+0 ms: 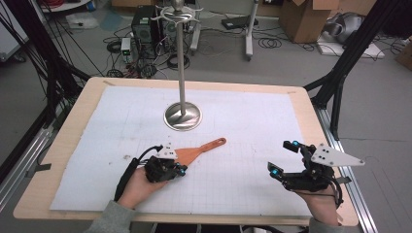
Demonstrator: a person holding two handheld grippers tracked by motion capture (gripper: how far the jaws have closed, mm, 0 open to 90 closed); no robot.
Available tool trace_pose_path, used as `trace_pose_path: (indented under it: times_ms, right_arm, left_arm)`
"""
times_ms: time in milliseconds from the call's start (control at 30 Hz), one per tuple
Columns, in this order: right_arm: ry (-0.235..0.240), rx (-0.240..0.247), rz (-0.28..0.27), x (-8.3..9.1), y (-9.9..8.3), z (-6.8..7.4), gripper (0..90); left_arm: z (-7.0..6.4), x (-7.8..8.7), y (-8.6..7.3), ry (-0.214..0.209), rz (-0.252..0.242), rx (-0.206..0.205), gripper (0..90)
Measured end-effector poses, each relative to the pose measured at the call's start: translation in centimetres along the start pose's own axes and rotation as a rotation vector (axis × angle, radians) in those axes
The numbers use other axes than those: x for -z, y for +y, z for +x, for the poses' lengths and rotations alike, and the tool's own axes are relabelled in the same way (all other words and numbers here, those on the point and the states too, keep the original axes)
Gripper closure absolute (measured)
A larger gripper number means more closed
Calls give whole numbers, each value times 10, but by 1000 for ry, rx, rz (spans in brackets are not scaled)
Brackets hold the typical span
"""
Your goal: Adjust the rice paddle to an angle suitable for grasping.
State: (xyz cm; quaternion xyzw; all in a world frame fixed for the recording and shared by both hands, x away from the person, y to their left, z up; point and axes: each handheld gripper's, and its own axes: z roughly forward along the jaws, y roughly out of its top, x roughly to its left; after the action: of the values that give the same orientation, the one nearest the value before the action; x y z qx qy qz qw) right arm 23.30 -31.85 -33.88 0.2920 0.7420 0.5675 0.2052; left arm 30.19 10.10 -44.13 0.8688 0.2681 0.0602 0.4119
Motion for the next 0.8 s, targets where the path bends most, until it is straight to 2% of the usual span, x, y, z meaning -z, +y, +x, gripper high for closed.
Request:
trace_pose_path:
  times_ms: [133, 233, 300, 400, 433, 500, 533, 600, 633, 700, 733, 767, 800]
  right_arm:
    - [2, 0, 1, -1, 0, 0, 110]
    - [3, 0, 1, -1, 0, 0, 110]
    - [4, -2, -1, -2, 0, 0, 110]
    - [15, -3, -1, -3, 0, 2, 110]
    - [18, 0, 1, -3, 0, 2, 110]
    - [21, 1, 0, -5, 1, 2, 110]
    - [21, 4, -1, -5, 1, 2, 110]
    - [23, -2, 3, -5, 0, 2, 110]
    - [23, -2, 3, -5, 0, 2, 110]
    - [23, -2, 0, -5, 0, 1, 110]
    - [25, -5, 1, -5, 1, 1, 110]
    - [23, -1, -3, -5, 1, 0, 110]
    - [24, -5, -4, -4, 1, 0, 110]
  left_arm:
    - [0, 2, 1, -6, -18, 6, 890]
    - [1, 10, 5, -27, -52, 0, 888]
    - [1, 12, 6, -28, -53, -1, 884]
    - [2, 21, 12, -30, -84, 4, 839]
    - [2, 22, 13, -32, -93, 3, 808]
    - [2, 23, 15, -29, -102, 0, 688]
    - [3, 25, 19, -41, -126, 32, 638]
    - [3, 25, 21, -50, -140, 28, 524]
    - [2, 25, 23, -49, -154, 21, 524]
    - [1, 24, 29, -54, -149, 3, 450]
    - [-1, 22, 35, -38, -147, -32, 396]
    - [-1, 22, 35, -38, -147, -32, 375]
    - [-2, 22, 38, -32, -153, -53, 364]
